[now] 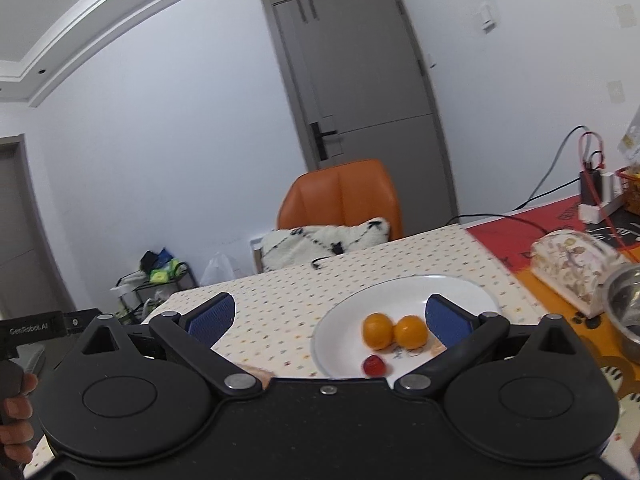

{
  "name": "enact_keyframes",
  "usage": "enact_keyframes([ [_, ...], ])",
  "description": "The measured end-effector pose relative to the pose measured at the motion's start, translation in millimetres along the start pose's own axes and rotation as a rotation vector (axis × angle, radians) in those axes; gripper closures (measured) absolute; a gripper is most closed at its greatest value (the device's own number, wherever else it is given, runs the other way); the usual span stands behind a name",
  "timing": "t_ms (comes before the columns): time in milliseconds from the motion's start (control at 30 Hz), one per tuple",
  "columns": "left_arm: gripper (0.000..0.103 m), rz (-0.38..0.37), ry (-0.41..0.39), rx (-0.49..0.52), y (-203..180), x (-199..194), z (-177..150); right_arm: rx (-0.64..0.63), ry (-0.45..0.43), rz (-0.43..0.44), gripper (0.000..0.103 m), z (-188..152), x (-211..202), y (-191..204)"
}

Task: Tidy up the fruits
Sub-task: 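Move both tools back toward the remaining fruit on the tablecloth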

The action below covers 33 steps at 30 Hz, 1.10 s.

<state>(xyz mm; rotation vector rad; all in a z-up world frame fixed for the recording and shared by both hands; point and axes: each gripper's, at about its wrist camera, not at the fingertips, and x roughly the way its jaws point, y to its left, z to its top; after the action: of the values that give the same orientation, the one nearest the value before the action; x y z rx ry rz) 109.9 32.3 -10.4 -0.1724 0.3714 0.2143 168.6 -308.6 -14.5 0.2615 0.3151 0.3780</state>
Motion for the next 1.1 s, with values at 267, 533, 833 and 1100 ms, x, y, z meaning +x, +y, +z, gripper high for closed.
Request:
enact_keyframes([
  [267, 0.003, 0.006, 0.041, -0.022, 21.8, 1.9, -16.2, -0.041, 0.068, 0.061, 0.000, -12.1, 15.0, 22.2],
  [533, 0.004, 0.004, 0.067, -0.022, 31.2, 6.5, -30.3, -0.026, 0.097, 0.066, 0.000, -18.7, 23.9, 29.0],
  [833, 0.006, -0.026, 0.100, -0.044, 39.1, 14.0, -39.5, -0.060, 0.142, 0.144, 0.000, -29.3, 32.1, 49.2],
  [1100, 0.015, -0.053, 0.147, -0.051, 32.5, 28.5, -54.1, -0.104, 0.165, 0.170, 0.001, -36.6, 43.9, 67.5],
])
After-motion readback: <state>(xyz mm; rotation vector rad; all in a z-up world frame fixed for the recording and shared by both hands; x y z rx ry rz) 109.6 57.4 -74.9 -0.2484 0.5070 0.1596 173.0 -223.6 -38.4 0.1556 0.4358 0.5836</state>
